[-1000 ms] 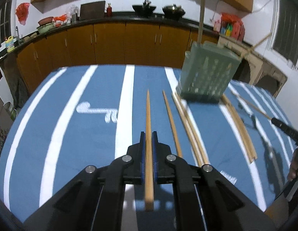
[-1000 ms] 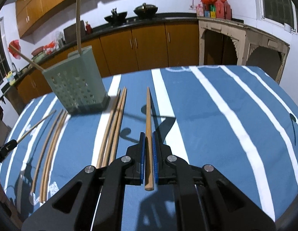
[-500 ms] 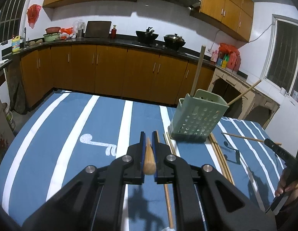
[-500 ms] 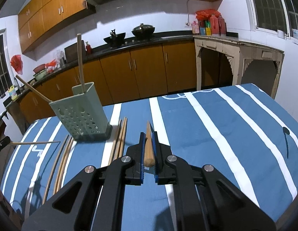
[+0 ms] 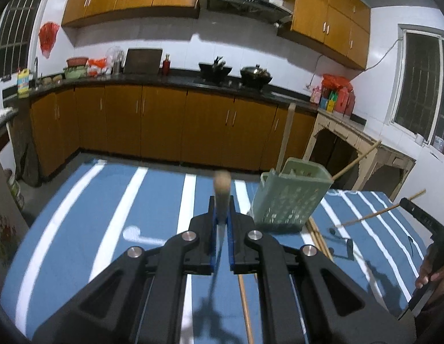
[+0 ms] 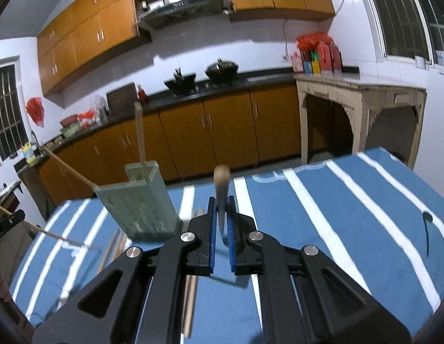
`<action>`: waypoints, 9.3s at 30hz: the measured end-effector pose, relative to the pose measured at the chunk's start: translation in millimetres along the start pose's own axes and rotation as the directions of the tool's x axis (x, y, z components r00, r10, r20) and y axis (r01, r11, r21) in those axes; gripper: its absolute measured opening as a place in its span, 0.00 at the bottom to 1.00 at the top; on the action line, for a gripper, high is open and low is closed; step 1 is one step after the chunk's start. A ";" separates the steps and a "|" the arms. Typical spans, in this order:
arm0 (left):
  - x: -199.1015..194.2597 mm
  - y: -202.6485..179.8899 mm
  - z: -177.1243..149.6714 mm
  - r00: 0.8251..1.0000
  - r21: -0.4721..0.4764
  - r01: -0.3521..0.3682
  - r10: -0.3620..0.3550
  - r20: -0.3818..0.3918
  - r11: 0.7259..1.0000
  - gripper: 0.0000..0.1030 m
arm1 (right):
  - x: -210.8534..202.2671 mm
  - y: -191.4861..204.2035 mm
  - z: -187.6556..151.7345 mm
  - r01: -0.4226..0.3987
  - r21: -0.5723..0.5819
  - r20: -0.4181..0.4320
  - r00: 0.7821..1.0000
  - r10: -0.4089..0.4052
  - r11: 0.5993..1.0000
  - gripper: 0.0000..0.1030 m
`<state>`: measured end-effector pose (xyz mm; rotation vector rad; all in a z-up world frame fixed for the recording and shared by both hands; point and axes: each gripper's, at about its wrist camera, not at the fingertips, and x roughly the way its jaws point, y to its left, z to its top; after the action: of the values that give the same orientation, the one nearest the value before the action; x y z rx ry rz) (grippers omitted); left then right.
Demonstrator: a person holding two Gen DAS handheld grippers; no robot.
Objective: Organize utensils
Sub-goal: 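Raise both chopsticks upright and carry them above the green holder, then drop the chopsticks into the holder by opening both grippers, then grasp a chopstick with the right gripper while the left gripper grasps another, then raise both chopsticks upright and carry them above the green holder, then lower the chopsticks into the green holder and open both grippers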
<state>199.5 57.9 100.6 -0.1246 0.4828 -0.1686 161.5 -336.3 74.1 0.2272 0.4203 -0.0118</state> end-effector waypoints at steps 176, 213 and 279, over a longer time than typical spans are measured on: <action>68.8 -2.5 -100.9 0.932 0.051 -0.047 0.062 -0.357 0.998 0.08 | 50.3 1.5 -84.5 0.051 -0.041 -0.301 0.952 -0.061 0.998 0.07; -19.3 -16.6 21.1 0.997 -0.007 0.059 -0.059 0.049 0.998 0.07 | -23.6 24.2 21.3 -0.092 -0.035 0.067 0.993 0.094 0.995 0.07; -0.9 -49.9 62.3 0.971 -0.063 0.079 -0.062 0.231 0.995 0.19 | -20.5 63.6 50.4 -0.148 -0.084 0.197 0.967 0.162 0.985 0.31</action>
<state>221.5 14.2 163.7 -0.2293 0.2542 -0.2042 166.8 -286.1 140.9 0.1882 0.1979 0.1318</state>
